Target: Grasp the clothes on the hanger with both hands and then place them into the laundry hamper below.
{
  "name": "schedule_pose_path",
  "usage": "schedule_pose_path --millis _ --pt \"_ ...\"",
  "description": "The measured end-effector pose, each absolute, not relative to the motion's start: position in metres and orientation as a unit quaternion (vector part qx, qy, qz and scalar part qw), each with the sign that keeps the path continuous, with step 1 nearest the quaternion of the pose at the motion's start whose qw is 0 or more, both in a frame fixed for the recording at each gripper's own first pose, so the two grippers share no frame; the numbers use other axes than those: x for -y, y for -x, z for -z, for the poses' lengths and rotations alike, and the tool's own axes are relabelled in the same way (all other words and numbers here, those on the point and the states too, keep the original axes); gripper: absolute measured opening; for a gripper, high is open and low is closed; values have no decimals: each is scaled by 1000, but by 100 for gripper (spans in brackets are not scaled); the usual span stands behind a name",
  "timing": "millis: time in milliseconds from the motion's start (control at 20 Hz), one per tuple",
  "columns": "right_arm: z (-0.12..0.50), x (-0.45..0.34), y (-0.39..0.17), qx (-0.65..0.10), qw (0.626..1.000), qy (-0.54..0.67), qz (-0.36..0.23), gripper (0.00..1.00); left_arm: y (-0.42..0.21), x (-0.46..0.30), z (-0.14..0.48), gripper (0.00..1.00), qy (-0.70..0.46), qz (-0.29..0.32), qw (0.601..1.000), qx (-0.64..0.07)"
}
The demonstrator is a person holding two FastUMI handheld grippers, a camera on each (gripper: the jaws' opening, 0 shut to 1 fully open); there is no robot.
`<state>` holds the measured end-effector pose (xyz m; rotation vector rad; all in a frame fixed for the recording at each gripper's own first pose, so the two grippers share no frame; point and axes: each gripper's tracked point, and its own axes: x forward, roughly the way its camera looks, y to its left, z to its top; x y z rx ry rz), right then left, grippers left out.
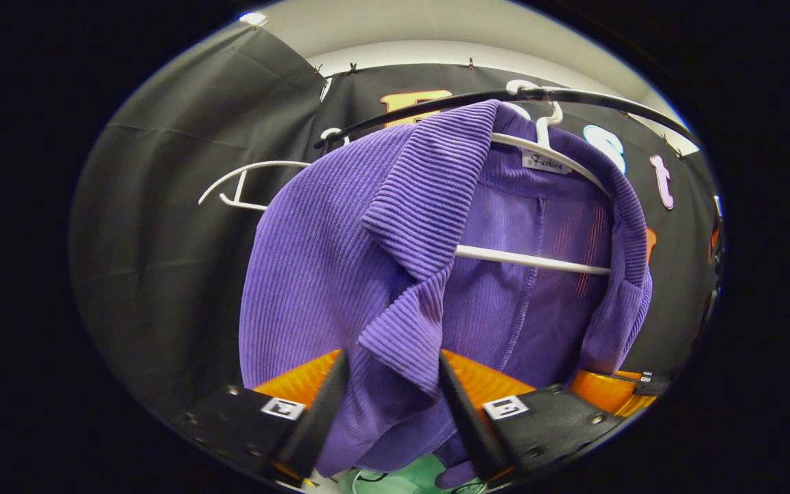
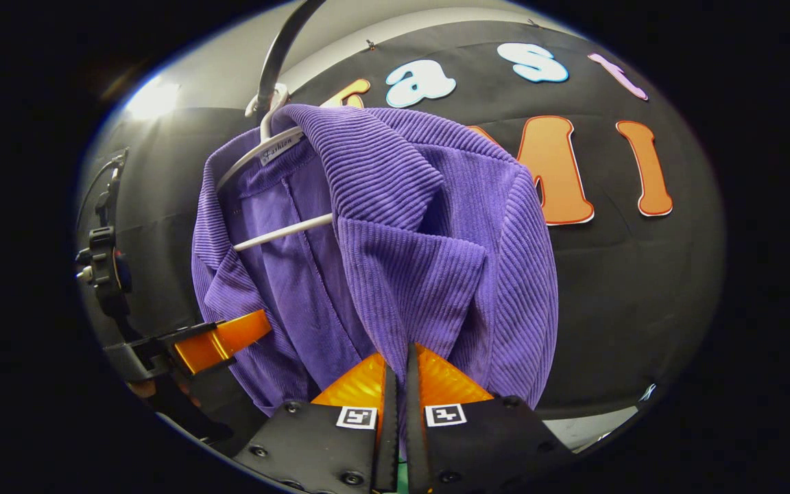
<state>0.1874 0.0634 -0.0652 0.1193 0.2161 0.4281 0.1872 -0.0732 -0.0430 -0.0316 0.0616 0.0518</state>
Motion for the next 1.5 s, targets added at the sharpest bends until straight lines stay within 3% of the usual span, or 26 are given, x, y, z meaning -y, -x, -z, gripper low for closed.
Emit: schedule_pose_path --millis 150,300,600,950,1350,1500 --pt "63 -58 -186 -116 966 -71 -219 13 -187 66 40 10 -1 -29 999 -30" --pt "55 -58 -182 -141 954 -106 -242 12 -173 73 40 3 25 23 998 -58" --pt "23 -48 -179 -172 918 -175 -313 12 -137 48 12 0 10 74 994 -78" --pt "-38 -21 -198 -142 883 -295 -336 12 -117 10 -46 0 77 66 994 -41" --pt "-101 24 -205 -111 828 -406 -371 11 -135 -33 -114 0 74 42 996 24" --pt "-106 30 -225 -110 827 -415 -362 11 -142 -39 -139 0 77 42 995 46"
